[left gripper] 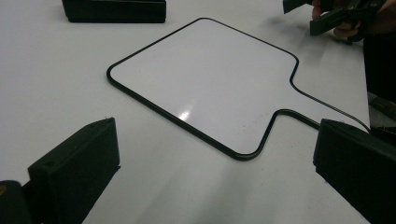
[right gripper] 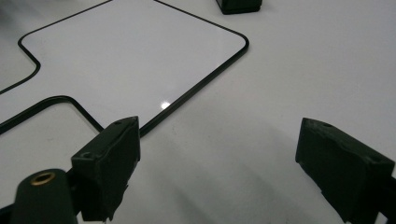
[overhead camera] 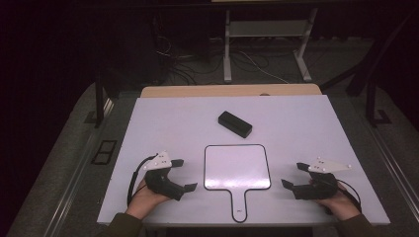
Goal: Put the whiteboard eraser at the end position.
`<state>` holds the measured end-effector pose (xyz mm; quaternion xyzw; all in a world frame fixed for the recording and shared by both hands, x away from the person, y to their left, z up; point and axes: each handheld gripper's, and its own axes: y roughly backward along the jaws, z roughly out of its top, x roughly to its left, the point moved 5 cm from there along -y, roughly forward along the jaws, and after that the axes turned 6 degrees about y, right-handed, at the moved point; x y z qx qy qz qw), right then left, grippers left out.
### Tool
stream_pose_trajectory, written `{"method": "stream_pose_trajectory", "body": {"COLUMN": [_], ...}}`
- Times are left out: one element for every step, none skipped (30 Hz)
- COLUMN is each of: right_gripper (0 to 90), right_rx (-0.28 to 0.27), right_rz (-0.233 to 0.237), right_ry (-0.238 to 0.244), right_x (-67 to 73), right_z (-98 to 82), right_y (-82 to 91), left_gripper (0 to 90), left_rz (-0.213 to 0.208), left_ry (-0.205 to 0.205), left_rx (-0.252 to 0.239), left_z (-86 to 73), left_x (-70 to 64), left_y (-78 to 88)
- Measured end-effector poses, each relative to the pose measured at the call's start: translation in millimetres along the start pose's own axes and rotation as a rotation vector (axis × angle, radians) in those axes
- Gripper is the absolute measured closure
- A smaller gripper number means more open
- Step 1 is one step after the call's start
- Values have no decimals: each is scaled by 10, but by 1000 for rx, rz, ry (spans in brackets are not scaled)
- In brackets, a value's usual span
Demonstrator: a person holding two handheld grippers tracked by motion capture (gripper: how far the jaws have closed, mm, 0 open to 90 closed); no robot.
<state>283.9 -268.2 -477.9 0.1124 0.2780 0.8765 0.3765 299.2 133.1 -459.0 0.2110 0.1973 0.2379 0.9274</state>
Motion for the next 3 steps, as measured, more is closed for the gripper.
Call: {"method": "stream_pose_trajectory", "body": {"right_gripper": [126, 126, 126], "right_rx": [0, 0, -1], "right_rz": [-1, -1, -1], "right_ry": [4, 6, 4], "right_x": [2, 4, 5], "right_z": [-1, 1, 6], "right_y": [-5, -5, -2], "left_gripper": [0, 0, 0], "left_rz": [0, 0, 1], "left_ry": [0, 0, -1], "left_rx": [0, 1, 3], "left_z": [0, 0, -2], "left_x": [1, 2, 5], "left_y": [1, 1, 2]}}
